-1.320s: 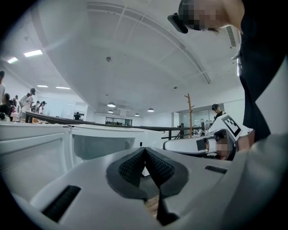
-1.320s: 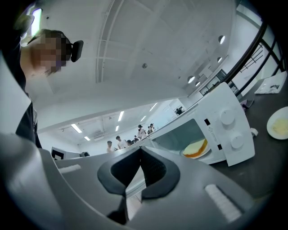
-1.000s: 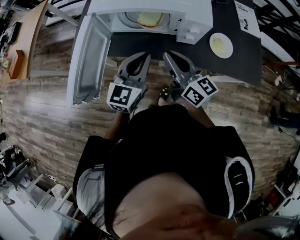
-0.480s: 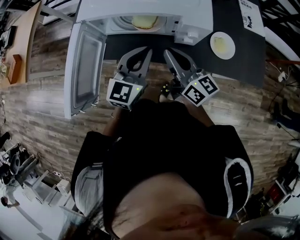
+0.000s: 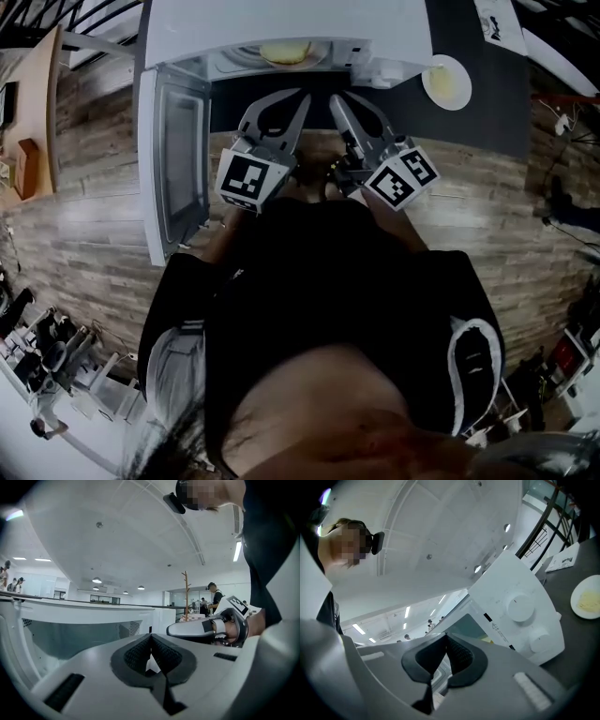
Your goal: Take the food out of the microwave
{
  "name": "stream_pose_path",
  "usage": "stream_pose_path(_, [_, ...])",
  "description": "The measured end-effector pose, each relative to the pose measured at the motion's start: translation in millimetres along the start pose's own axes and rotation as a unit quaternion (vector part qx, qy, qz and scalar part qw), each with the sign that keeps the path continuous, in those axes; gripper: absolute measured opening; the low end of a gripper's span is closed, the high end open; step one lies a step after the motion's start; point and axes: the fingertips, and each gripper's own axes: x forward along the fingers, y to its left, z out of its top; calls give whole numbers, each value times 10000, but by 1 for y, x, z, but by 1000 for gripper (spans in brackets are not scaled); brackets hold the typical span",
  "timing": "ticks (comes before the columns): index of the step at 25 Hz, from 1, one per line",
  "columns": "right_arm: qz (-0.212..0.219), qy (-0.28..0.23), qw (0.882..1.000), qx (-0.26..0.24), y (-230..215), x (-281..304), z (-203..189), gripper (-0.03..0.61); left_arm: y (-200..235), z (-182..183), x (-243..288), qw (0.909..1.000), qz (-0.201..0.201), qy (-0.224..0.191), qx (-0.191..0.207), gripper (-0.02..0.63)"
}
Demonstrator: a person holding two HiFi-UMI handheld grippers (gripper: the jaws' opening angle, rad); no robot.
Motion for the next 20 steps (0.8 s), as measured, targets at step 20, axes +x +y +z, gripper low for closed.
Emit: stream_pose_path(20, [-870, -204, 9940, 623, -54, 30, -33, 3, 31, -48, 18, 9987, -231, 379, -243, 8])
